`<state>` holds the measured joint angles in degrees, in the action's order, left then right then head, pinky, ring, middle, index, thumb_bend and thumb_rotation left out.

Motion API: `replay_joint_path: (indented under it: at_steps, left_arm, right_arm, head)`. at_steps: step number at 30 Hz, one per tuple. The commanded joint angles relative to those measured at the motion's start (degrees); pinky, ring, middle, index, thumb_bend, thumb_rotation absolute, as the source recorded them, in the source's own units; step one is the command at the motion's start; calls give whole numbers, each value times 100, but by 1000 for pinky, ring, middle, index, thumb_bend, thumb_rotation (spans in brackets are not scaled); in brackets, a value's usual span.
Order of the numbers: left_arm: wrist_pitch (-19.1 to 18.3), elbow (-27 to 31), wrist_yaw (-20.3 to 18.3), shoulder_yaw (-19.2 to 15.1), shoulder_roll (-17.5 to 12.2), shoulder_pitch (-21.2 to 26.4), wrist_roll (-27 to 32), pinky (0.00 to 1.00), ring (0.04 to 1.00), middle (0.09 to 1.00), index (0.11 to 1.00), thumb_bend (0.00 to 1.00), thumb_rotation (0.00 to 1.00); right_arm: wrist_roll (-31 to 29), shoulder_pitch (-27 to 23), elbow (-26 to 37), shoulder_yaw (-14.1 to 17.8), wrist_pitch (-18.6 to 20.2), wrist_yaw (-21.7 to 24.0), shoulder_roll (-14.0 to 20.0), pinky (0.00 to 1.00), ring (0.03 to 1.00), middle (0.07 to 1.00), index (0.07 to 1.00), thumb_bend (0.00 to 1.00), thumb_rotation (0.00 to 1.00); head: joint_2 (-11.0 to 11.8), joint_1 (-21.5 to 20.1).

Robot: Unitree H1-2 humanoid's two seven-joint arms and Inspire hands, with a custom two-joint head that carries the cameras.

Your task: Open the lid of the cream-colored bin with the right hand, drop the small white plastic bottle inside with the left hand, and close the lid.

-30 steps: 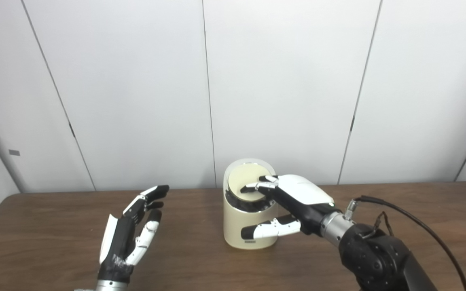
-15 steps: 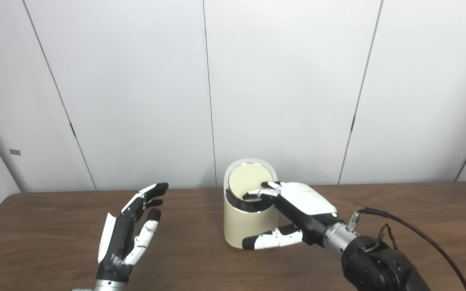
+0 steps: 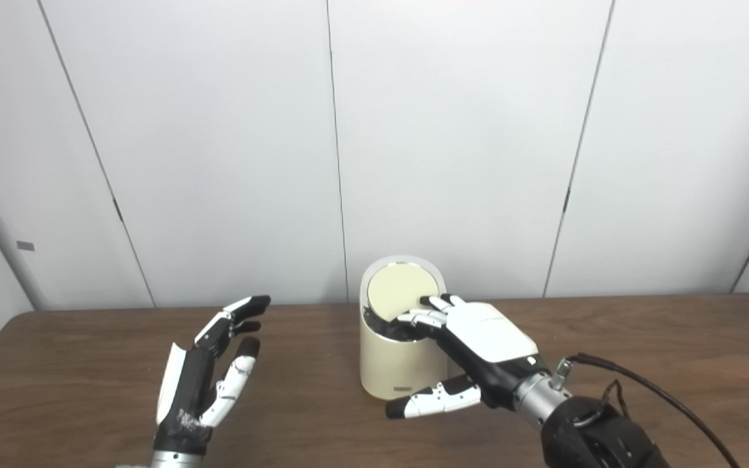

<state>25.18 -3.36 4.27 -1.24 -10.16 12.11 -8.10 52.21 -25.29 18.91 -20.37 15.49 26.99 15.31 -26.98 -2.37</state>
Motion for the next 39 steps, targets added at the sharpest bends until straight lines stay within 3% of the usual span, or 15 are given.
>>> replay_joint_path:
  at_steps: [1,6,10,17,25,29,33,36,38,39]
  left_arm:
    - [164,206,42,-49,-53,106,2,749,810,809,785,553,800]
    - [161,183,71,-65,-39,114,-47,741,803,806,781,547,799]
    - [164,174,78,-66,-35,113,-56,742,806,807,782,535,793]
    - [164,177,103,-74,-39,107,-127,740,805,808,785,517,798]
    - [166,140,114,-65,-26,119,-143,728,798,805,779,521,796]
    - [163,130,92,-65,-13,122,-108,735,803,806,782,527,792]
    - [169,107,105,-57,-25,123,-89,752,820,821,800,510,805]
    - [171,106,128,-63,-21,111,-74,787,839,842,833,500,834]
    - [172,119,139,-66,-5,105,-49,801,846,854,852,448,876]
    - [172,122,145,-68,0,103,-41,802,849,859,859,415,896]
  right_arm:
    - [-82,12,-63,116,10,-68,-16,1000,972,879,851,893,827]
    - [-309,115,-47,284,-216,-508,-128,1000,996,925,906,857,772]
    - [-395,228,-67,427,-310,-841,-279,1000,1000,951,919,862,781]
    - [-714,430,-301,698,-818,-1802,-482,982,1000,1000,997,837,806]
    - [-1058,555,-425,878,-1125,-2321,-517,969,1000,1000,1000,825,765]
    - [-1121,689,-611,1025,-1563,-2922,-515,918,1000,1000,1000,802,792]
    - [-1534,813,-1014,1274,-2333,-3593,-525,915,994,1000,997,612,906]
    - [-1717,899,-1311,1482,-2812,-4122,-608,819,921,937,915,431,988]
    - [-1887,952,-1491,1607,-3110,-4389,-660,750,872,894,863,329,903]
    - [-1997,975,-1565,1666,-3219,-4466,-690,726,856,877,845,301,801]
  head:
    - [-2,-12]
    - [24,-23]
    - [34,-15]
    - [42,-20]
    - [63,-7]
    - [79,-13]
    - [109,-6]
    - [122,-9]
    - [123,-13]
    - [125,-12]
